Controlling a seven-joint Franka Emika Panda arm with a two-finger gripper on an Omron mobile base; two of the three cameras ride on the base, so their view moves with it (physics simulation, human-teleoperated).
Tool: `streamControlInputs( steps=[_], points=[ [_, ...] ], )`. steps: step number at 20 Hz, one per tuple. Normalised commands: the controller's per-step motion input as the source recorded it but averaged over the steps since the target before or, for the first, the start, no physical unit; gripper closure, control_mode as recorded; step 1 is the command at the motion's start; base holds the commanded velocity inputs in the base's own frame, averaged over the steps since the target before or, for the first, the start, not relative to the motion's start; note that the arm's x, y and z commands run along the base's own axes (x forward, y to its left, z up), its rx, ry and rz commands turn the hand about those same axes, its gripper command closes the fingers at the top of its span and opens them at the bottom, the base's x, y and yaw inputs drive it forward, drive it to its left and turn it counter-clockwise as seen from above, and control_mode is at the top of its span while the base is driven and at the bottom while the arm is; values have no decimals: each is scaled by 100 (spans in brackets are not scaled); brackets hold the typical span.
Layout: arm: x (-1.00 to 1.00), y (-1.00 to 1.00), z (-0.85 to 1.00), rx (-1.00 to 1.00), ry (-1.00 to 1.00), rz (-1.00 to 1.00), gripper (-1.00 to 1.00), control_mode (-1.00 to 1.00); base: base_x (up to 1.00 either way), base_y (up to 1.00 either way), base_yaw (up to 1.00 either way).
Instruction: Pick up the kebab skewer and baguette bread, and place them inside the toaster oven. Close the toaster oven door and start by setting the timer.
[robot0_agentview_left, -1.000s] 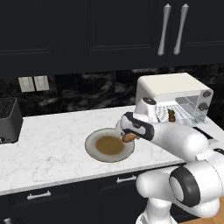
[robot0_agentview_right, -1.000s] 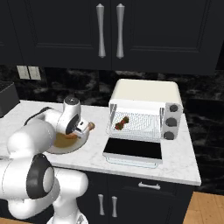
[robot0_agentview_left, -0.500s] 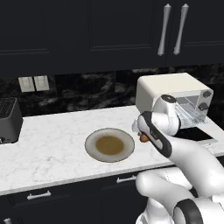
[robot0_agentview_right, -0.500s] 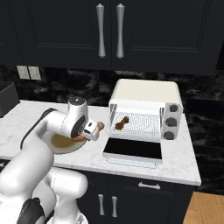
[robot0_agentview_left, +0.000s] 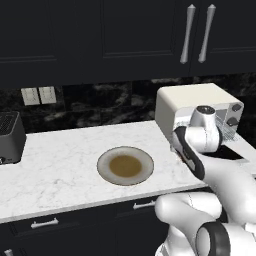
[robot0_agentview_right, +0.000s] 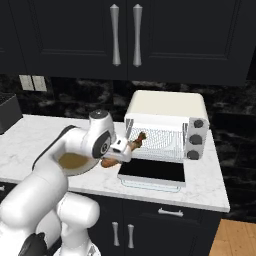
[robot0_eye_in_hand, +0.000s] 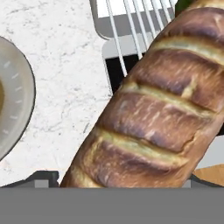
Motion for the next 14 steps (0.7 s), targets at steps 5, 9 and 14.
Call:
streamControlInputs(
  steps=[5,9,14],
  points=[
    [0,-76,15,-12,0,30,100,-100,0,0,0],
    [0,-68,13,0,0,47,100,-100,0,0,0],
    [12,-63,6,0,-3,36,100,-100,0,0,0]
  ],
)
